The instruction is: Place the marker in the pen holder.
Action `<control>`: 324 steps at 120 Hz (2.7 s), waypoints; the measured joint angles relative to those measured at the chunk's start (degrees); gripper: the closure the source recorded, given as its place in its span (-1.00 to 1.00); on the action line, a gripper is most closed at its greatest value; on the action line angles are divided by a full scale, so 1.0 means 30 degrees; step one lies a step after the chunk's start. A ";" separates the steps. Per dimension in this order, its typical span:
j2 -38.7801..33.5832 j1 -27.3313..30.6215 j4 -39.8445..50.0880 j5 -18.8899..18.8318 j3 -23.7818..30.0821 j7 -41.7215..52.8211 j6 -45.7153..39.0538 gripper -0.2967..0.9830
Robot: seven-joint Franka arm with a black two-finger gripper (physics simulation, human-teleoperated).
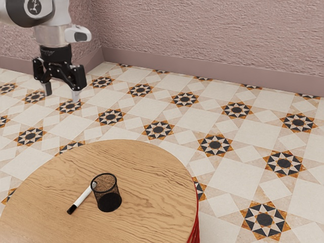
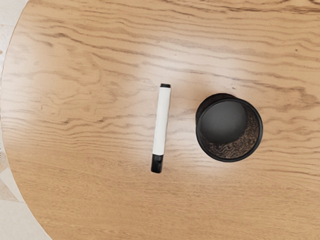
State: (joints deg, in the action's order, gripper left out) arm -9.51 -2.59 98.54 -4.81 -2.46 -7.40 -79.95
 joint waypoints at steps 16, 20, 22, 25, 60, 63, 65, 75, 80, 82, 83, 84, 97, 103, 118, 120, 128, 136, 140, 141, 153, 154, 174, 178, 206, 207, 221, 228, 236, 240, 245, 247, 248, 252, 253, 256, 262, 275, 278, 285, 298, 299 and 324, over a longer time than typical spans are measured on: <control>-0.1499 0.0848 0.2913 -0.0120 0.0519 -0.0571 -0.2488 -0.54; -0.1797 0.1128 0.4213 -0.0129 0.0526 -0.0695 -0.3124 -0.54; -0.1907 0.1355 0.4814 -0.0125 0.0527 -0.0755 -0.3431 -0.54; -0.2025 0.1616 0.5616 -0.0110 0.0535 -0.0843 -0.3871 -0.54; -0.2338 0.3005 1.3034 0.0400 0.1155 -0.2417 -0.9625 -0.54; -0.2269 0.3150 1.3765 0.0412 0.1136 -0.2396 -1.0358 -0.54; -0.2194 0.3216 1.4118 0.0418 0.1122 -0.2371 -1.0818 -0.54; -0.1628 0.3496 1.5494 0.0440 0.1104 -0.2084 -1.3018 -0.53; -0.1361 0.3647 1.6054 0.0446 0.1094 -0.1865 -1.4017 -0.53; -0.1208 0.3687 1.6187 0.0448 0.1092 -0.1756 -1.4403 -0.53; -0.1126 0.3704 1.6239 0.0449 0.1091 -0.1698 -1.4601 -0.53; -0.1055 0.3718 1.6285 0.0450 0.1090 -0.1641 -1.4792 -0.53; -0.0132 0.3786 1.6715 0.0421 0.1086 -0.0630 -1.7260 -0.52; 0.0062 0.3806 1.7180 0.0453 0.1086 -0.0163 -1.8231 -0.52; 0.0599 0.3822 1.7968 0.0595 0.1085 0.0886 -2.0000 -0.50; 0.0669 0.3823 1.7997 0.0608 0.1085 0.1028 -2.0176 -0.50; 0.0986 0.3823 1.8053 0.0634 0.1085 0.1612 -2.0871 -0.50; 0.1248 0.3908 1.8105 0.0649 0.1086 0.2148 -2.1430 -0.49; 0.1300 0.3986 1.8215 0.0660 0.1085 0.2390 -2.1650 -0.49; 0.1312 0.4001 1.8257 0.0663 0.1085 0.2449 -2.1700 -0.49; 0.1633 0.4063 1.8499 0.0682 0.1085 0.3203 -2.2249 -0.48; 0.1648 0.4063 1.8506 0.0683 0.1085 0.3265 -2.2290 -0.48; 0.1757 0.4096 1.8648 0.0806 0.1078 0.4346 -2.2847 -0.47; 0.1759 0.4136 1.8676 0.0942 0.1072 0.4525 -2.2914 -0.47; 0.1999 0.4166 1.8672 0.1982 0.1060 0.5500 -2.3172 -0.46; 0.2004 0.4171 1.8670 0.2038 0.1063 0.5528 -2.3179 -0.46; 0.2112 0.4175 1.8642 0.2539 0.1061 0.5882 -2.3241 -0.46; 0.2231 0.4207 1.8603 0.2661 0.1061 0.6034 -2.3263 -0.44; 0.2278 0.4255 1.8582 0.2738 0.1060 0.6193 -2.3282 -0.27; 0.2287 0.4271 1.8578 0.2763 0.1058 0.6267 -2.3290 -0.17; 0.2293 0.4285 1.8576 0.2788 0.1059 0.6352 -2.3301 -0.07; 0.2294 0.4286 1.8575 0.2797 0.1058 0.6384 -2.3306 -0.03; 0.2294 0.4286 1.8575 0.2800 0.1057 0.6400 -2.3308 -0.01; 0.2296 0.4283 1.8574 0.2811 0.1056 0.6463 -2.3316 0.05; 0.2296 0.4282 1.8574 0.2815 0.1056 0.6478 -2.3318 0.07; 0.2296 0.4277 1.8574 0.2825 0.1055 0.6521 -2.3323 0.10; 0.2297 0.4268 1.8574 0.2841 0.1055 0.6602 -2.3331 0.17; 0.2293 0.4254 1.8574 0.2842 0.1055 0.6754 -2.3344 0.34; 0.2295 0.4252 1.8573 0.2841 0.1055 0.6784 -2.3346 0.37; 0.2296 0.4252 1.8574 0.2840 0.1055 0.6844 -2.3350 0.45; 0.2285 0.4289 1.8574 0.2777 0.1080 0.6851 -2.3379 0.56; 0.2282 0.4293 1.8574 0.2767 0.1083 0.6845 -2.3382 0.57; 0.1848 0.4339 1.8576 0.2452 0.1122 0.6593 -2.3459 0.68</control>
State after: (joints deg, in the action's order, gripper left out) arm -3.96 10.42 154.27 2.54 0.90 12.38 -150.32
